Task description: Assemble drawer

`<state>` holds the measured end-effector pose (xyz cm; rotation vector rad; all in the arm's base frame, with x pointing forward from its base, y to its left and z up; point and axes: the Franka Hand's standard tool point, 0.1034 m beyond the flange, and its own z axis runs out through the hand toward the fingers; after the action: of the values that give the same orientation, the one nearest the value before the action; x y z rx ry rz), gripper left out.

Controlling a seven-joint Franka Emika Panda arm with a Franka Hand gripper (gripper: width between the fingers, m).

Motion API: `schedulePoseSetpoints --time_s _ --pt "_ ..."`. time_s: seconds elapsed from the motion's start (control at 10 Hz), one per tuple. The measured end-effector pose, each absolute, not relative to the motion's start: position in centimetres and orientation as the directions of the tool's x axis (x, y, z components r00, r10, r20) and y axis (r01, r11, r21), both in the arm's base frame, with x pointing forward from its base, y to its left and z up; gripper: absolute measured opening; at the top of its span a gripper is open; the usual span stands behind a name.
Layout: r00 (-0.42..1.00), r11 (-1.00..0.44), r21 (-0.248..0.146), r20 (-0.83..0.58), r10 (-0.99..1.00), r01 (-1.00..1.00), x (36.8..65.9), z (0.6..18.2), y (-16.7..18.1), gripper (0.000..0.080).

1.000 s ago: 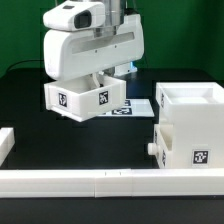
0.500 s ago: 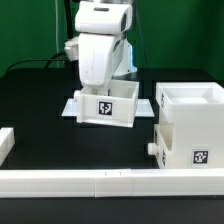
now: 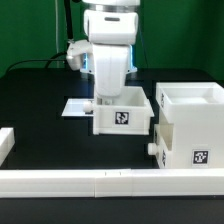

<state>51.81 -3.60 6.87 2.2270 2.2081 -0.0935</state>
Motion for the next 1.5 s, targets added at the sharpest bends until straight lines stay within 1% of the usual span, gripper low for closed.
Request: schedulePoseSetpoints --time_s 0.1,0.3,0.4,0.5,0.6,0.8,0.9,1.0,1.1,1.2,1.5 --pt "-0.031 0.029 -0.036 -0.040 0.999 0.999 52.7 6.5 -3.4 0.0038" --pt "-0.025 0.023 -0.039 -0.039 0.999 0.999 52.6 6.3 -3.4 0.0038" --pt "-0.024 0.023 -0.035 -0.038 0.999 0.999 52.6 6.3 -3.4 0.0038" --pt "-0.024 0.024 -0.021 -0.036 0.999 1.000 52.7 6.2 -3.4 0.0038" --pt "-0.025 0.024 -0.032 -0.036 0.999 0.999 52.9 5.9 -3.4 0.0038" --pt "0.020 -0.021 -0.025 -0.033 0.999 0.999 53.6 5.8 -2.6 0.0038" --pt "0.045 -0.045 -0.009 -0.030 0.999 0.999 54.1 5.9 -2.0 0.0038" --pt "0.060 -0.059 0.026 -0.022 0.998 0.998 54.4 6.0 -1.8 0.0038" --pt "0.061 -0.060 0.028 -0.021 0.998 0.998 54.3 5.8 -1.9 0.0038" --pt "0.061 -0.060 0.047 -0.016 0.998 0.997 54.4 5.8 -1.8 0.0038" --pt "0.059 -0.058 0.037 -0.016 0.998 0.998 54.1 5.4 -1.7 0.0038"
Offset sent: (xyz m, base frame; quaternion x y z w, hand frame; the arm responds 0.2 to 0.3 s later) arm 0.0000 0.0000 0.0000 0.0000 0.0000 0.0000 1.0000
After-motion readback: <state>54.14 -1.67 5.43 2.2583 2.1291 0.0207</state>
